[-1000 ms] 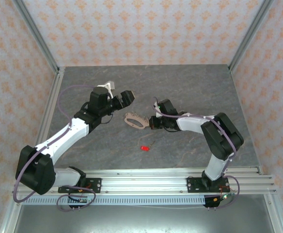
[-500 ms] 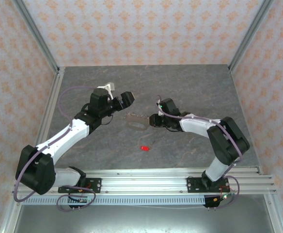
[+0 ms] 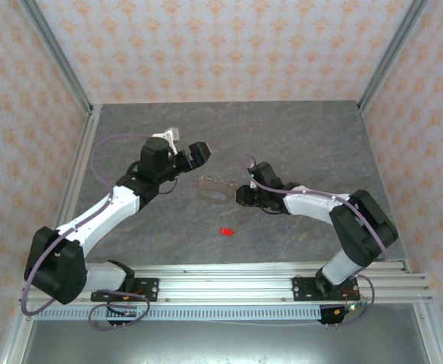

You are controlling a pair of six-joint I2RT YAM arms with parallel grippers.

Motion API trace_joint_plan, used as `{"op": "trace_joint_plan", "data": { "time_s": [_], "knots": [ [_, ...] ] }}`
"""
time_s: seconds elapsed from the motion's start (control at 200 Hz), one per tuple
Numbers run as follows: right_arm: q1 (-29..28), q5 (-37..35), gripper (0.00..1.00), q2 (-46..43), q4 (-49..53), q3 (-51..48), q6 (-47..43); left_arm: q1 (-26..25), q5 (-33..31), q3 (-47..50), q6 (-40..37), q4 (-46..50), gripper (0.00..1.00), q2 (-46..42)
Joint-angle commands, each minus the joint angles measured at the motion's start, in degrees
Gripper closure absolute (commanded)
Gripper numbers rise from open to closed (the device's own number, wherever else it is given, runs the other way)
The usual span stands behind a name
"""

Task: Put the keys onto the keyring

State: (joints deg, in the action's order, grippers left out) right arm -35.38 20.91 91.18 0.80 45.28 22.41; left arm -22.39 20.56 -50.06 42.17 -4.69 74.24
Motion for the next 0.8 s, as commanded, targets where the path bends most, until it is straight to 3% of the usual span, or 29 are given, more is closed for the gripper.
{"op": "trace_joint_plan", "data": {
  "time_s": [0.0,0.796],
  "knots": [
    [-0.2,-1.2,0.73,1.4,-0.5,1.5,0.9,-0.2,0.2,0.3,0.7,-2.4,0.02,-0.1],
    [-0.2,-0.4,0.74,6.4,0.5,7.7,-0.1,-0.2,0.4,0.4,0.9,-3.6,0.01,1.0]
  ]
}}
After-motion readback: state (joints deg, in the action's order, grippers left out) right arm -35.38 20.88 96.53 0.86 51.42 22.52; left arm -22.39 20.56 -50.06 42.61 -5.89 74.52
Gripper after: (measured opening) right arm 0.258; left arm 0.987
